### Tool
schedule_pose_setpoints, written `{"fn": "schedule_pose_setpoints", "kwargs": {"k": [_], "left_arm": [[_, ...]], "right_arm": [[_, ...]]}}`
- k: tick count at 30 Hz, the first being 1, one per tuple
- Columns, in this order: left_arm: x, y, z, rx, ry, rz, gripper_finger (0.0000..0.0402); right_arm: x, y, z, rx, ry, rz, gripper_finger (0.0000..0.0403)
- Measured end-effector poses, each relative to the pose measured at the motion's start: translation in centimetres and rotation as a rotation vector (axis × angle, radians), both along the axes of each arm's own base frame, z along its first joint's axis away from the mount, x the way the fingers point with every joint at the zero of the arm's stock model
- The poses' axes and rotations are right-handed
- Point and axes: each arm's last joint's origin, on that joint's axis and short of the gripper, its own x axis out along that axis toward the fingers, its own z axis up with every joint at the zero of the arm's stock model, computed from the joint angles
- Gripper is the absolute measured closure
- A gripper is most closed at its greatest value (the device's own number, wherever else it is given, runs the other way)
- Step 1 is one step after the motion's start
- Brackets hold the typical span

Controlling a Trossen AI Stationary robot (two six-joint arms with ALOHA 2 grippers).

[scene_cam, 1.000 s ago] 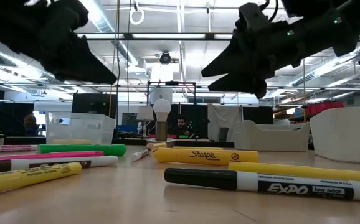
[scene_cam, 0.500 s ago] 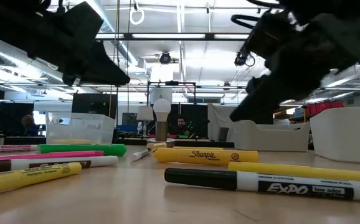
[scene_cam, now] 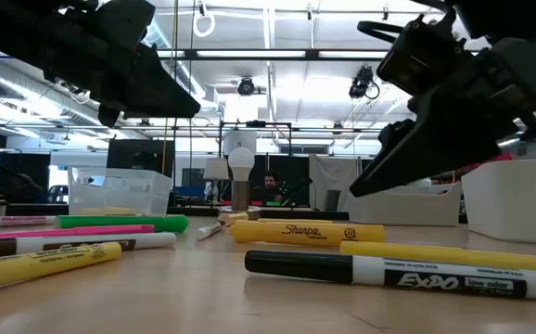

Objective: Pick & Place Markers
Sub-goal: Put the bottom orange highlighter pen into the white bin

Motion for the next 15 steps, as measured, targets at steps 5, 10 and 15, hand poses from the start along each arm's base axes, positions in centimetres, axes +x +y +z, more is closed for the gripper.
{"fn": "schedule_pose_setpoints", "kwargs": {"k": [5, 10, 15], "left_arm": [[0.0, 0.0, 0.0, -0.002, 0.002, -0.006, 0.0328], [0.0, 0.0, 0.0, -0.004, 0.003, -0.01, 0.0328], [0.0, 0.0, 0.0, -0.004, 0.002, -0.01, 0.0328]], "right_arm": [[0.2, -0.1, -0.6, -0.019, 0.003, 0.012, 0.0179], [0.4, 0.2, -2.4, -0.003, 0.037, 0.036, 0.0179], [0.7, 0.4, -3.6, -0.002, 0.036, 0.054, 0.0179]]}}
